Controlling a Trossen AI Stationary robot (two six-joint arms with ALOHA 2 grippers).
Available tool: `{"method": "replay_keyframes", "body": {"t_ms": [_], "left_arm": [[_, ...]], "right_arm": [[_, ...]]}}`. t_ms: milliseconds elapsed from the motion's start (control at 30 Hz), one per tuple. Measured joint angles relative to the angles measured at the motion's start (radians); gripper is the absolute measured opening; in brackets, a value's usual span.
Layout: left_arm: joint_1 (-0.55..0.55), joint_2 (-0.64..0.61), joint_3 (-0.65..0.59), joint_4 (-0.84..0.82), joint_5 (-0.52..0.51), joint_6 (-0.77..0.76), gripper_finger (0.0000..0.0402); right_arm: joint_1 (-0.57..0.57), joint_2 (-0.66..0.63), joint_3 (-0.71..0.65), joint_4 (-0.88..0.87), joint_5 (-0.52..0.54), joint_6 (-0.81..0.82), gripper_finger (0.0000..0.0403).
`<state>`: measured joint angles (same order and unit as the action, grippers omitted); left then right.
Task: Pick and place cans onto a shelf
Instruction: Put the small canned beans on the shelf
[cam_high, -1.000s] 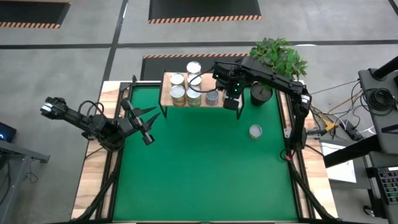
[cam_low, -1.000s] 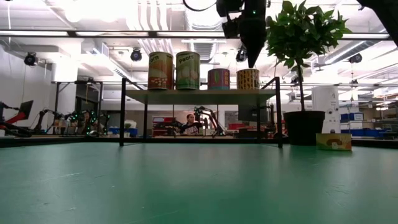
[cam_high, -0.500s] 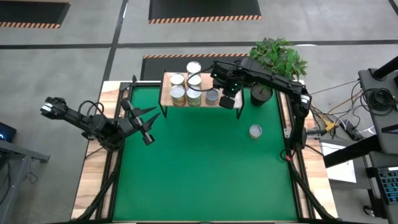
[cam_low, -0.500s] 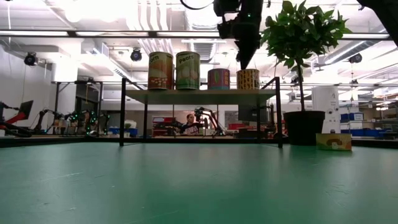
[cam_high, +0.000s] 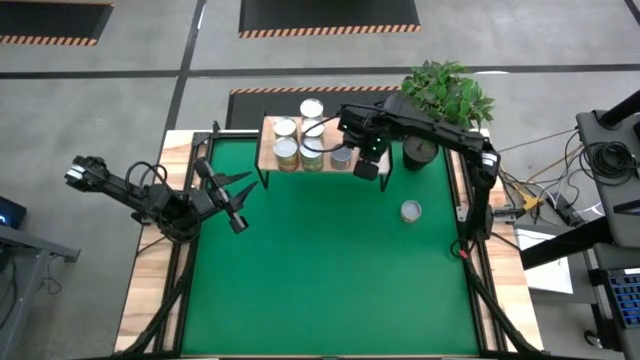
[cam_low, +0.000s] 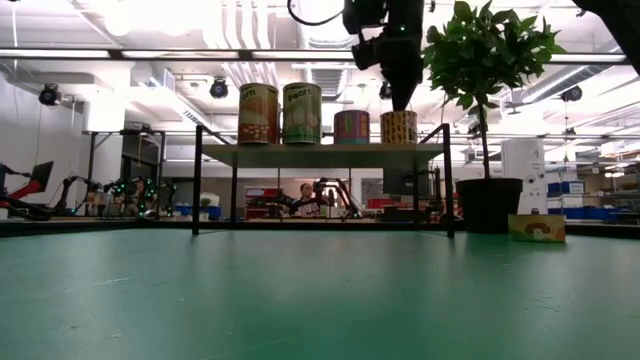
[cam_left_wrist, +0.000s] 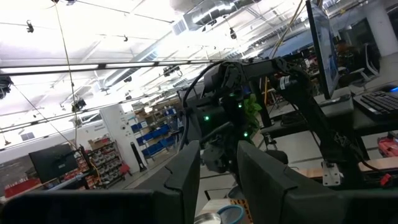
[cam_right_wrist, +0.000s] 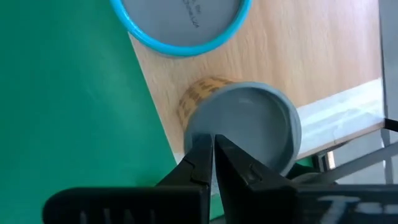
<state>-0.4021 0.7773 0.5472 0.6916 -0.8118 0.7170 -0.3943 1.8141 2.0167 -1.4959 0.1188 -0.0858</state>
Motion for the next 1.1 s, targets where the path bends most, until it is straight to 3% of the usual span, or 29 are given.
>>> {"method": "replay_keyframes", "body": {"t_ms": [367, 1100], "left_arm": [[0.000, 0.000, 0.000, 0.001, 0.000, 0.000, 0.0091], [0.000, 0.000, 0.000, 0.004, 0.000, 0.000, 0.0091]], "right_arm": [[0.002, 0.000, -0.011, 0.038, -0.022, 0.072, 0.0009], [0.002, -0.008, 0.041, 0.035, -0.040, 0.036, 0.0009]]}}
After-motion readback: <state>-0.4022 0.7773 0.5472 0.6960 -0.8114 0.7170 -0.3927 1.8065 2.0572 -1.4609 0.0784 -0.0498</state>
